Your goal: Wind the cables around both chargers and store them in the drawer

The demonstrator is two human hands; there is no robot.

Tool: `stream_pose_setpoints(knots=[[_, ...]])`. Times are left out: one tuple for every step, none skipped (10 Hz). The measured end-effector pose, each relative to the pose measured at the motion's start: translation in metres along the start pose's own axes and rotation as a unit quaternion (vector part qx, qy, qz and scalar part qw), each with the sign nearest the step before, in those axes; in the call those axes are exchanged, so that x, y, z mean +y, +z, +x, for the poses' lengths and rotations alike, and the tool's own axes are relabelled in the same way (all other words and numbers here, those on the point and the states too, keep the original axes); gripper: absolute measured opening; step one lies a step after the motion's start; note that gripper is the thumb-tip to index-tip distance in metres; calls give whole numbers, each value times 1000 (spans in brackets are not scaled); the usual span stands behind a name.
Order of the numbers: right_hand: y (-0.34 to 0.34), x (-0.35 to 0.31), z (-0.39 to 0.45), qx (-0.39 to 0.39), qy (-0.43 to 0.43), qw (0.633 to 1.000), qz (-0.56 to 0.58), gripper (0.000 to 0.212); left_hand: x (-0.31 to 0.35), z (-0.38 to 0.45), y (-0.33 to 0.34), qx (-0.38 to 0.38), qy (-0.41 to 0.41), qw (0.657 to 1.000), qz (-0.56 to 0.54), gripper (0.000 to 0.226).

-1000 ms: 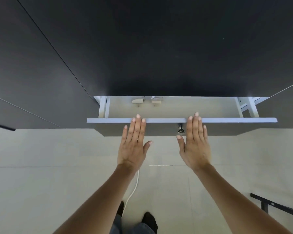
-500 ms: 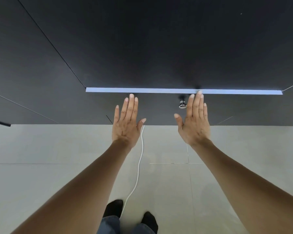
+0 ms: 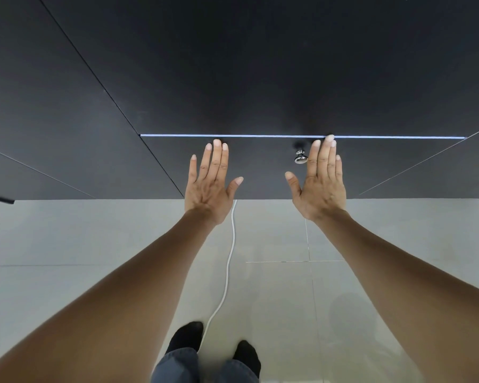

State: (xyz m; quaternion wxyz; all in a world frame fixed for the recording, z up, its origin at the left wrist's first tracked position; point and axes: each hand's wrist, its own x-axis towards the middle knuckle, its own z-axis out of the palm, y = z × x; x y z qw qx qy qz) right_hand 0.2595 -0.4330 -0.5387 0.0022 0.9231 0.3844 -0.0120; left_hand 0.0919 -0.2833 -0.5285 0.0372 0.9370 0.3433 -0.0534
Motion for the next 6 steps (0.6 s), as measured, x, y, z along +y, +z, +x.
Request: stream_pose_setpoints(knots=[[-5, -2, -3, -5, 7, 1000, 12, 77, 3, -3, -3, 0, -1, 1000, -7, 65], [-16, -8, -8, -25, 0, 999, 34, 77, 6, -7, -12, -13, -6, 1000, -14, 65], [-32, -17, -14, -48, 5, 997, 64, 75, 12, -13, -26, -34, -17, 999, -27, 68], [-54, -26, -24, -89, -3, 993, 77, 72, 16, -24, -45, -57, -12, 998, -23, 69], [-89, -34, -44, -120, -16, 989, 83, 71, 19, -45, -75, -81, -21, 996, -26, 69], [-130, -39, -80, -125, -34, 986, 109, 72, 29, -81, -110, -97, -25, 992, -78, 66]])
